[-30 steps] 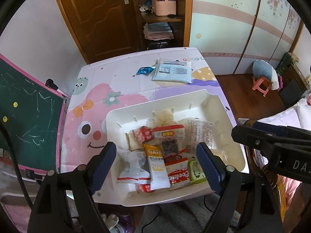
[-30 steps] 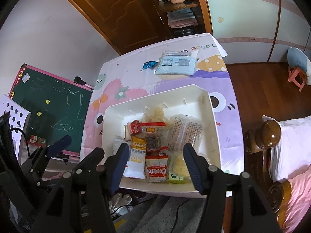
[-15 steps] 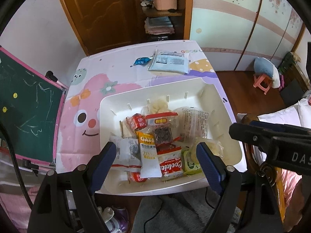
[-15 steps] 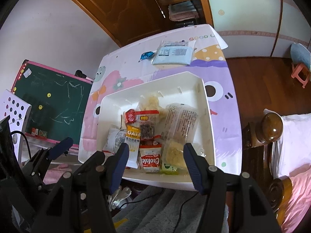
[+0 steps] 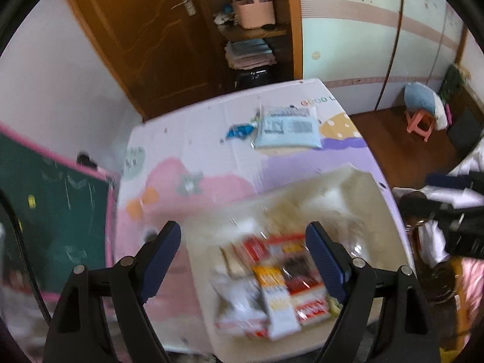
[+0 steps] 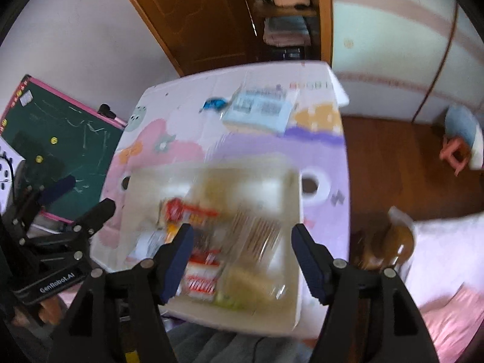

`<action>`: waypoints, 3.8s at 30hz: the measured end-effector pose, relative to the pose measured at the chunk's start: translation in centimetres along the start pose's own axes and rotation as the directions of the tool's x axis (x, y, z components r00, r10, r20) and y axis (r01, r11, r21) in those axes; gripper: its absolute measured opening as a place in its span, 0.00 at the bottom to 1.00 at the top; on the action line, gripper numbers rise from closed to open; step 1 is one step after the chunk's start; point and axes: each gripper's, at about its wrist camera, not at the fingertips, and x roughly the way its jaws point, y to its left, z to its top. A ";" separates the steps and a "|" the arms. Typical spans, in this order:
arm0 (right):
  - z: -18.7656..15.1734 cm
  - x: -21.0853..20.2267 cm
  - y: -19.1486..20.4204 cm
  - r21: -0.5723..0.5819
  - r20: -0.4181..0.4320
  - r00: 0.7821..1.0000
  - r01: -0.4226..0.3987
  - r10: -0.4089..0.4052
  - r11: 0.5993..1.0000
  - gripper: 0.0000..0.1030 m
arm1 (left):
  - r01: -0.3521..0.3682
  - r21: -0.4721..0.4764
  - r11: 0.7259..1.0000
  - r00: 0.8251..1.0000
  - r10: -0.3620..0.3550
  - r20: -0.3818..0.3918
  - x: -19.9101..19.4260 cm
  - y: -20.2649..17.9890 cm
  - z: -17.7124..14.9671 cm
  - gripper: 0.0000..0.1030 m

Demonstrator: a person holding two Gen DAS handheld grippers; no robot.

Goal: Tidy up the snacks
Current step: 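Withdraw both grippers from the tray toward the last snacks on the table, then grasp the blue-wrapped cookie with the left gripper while the right grasps the clear blue-label bag, then carry both snacks over the white tray and open both grippers to drop them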

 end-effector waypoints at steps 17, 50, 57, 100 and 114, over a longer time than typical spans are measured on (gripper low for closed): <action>19.1 19.0 -0.8 -0.548 -0.036 0.997 0.043 -0.075 0.835 0.95 | 0.105 0.439 0.892 0.994 -0.082 -0.070 23.8 3.1 13.1 0.88; 17.8 28.6 0.9 -0.614 -0.209 0.963 0.006 -0.170 0.789 0.88 | 0.341 0.319 0.884 0.934 -0.280 -0.222 35.5 2.4 17.8 0.27; 16.7 26.9 1.4 -0.561 -0.209 0.970 -0.013 -0.127 0.827 0.82 | 0.289 0.196 0.937 0.941 -0.241 -0.237 34.5 3.9 17.6 0.24; -2.0 -5.2 7.7 -0.113 0.127 0.992 0.033 -0.018 0.993 0.83 | 0.194 -0.136 0.972 0.978 -0.180 0.104 -6.0 3.1 -4.7 0.25; -3.3 -2.6 7.0 0.009 0.058 0.998 0.036 -0.036 0.999 0.84 | 0.193 -0.150 0.970 0.981 -0.189 0.039 -3.8 1.6 -6.5 0.28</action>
